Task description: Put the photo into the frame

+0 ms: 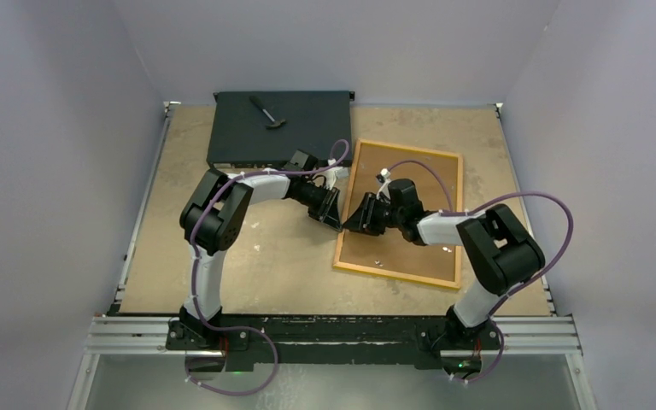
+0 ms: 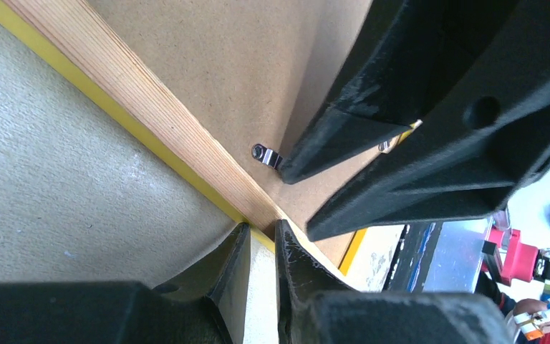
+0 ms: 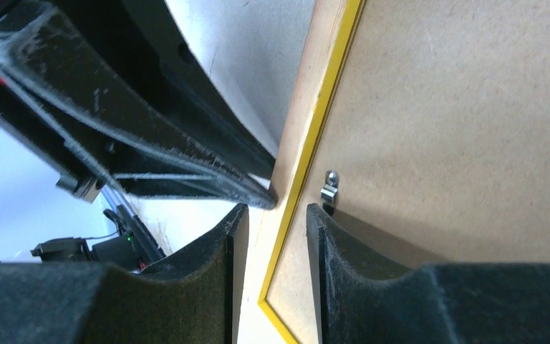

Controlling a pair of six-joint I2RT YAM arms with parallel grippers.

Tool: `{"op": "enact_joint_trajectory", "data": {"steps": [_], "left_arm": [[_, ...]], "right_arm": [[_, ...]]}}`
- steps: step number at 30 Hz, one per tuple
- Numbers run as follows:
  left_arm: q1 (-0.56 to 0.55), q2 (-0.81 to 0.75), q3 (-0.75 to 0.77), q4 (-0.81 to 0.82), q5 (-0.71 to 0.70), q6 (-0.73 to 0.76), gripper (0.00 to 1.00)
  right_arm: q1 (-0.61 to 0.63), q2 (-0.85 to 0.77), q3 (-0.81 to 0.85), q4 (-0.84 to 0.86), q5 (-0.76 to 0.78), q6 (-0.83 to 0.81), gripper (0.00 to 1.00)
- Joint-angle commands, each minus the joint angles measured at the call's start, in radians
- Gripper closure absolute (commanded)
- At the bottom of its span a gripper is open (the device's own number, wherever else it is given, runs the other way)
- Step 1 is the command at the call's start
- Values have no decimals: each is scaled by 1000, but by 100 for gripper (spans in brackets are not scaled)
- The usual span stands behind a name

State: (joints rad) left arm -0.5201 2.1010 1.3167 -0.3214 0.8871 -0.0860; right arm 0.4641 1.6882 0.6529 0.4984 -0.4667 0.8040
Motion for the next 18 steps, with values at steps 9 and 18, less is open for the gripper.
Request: {"op": "enact_joint_trajectory", "data": {"steps": [9,18], "left_arm": [[-23,11,-35,-36,-35,53,95],[-24,11,-34,-26,-32,44,96]], "right_arm": [[-33,-118,17,-133,-36,-68,58],[-33,-31,19,-56,21,-76,57]]}}
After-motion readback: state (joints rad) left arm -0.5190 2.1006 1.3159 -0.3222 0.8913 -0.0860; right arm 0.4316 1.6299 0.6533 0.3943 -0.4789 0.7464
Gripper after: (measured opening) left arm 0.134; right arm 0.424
